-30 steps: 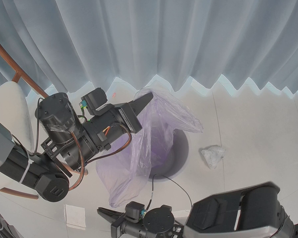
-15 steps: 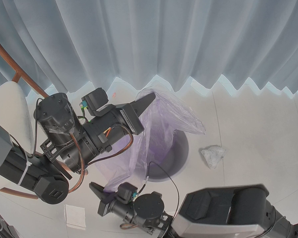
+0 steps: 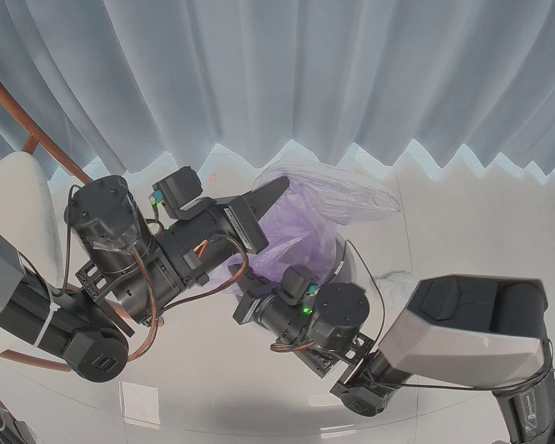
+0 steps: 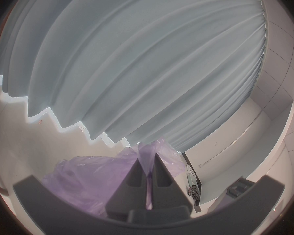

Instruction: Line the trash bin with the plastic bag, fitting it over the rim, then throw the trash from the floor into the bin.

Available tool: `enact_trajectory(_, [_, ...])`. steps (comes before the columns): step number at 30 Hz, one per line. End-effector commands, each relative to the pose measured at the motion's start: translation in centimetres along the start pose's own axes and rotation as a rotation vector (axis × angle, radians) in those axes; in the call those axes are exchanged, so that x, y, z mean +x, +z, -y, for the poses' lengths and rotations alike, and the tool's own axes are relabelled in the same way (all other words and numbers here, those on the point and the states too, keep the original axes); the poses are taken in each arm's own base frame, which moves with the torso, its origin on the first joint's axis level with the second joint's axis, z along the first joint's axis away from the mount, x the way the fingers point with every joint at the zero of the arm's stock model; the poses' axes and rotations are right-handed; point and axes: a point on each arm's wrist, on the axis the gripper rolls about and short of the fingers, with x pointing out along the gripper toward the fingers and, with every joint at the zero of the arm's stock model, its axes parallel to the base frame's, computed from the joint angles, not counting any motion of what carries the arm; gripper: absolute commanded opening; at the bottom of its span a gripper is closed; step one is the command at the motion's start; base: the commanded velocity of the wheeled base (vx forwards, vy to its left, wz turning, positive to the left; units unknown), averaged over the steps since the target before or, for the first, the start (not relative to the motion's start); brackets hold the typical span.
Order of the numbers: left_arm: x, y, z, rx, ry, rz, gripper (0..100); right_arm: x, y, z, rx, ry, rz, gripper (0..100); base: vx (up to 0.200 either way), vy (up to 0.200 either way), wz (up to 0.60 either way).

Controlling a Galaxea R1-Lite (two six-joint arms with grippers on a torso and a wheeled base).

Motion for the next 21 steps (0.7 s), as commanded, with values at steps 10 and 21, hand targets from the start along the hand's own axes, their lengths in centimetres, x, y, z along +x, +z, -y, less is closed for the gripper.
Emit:
enact_trajectory(10, [0.4,-3.5,-2.4,-0.014,0.075,-0.102,0,-6.6,4.5,7.2,-0.025,-0.261,-0.076,0,0.0,0.0,0.0])
enact_trajectory(21, [0.7,-5.6,-4.0,-0.023,0.114,-0.16,0,-7.1,3.2,8.5,-0.016,-0.298,-0.125,0,0.0,0.0,0.0])
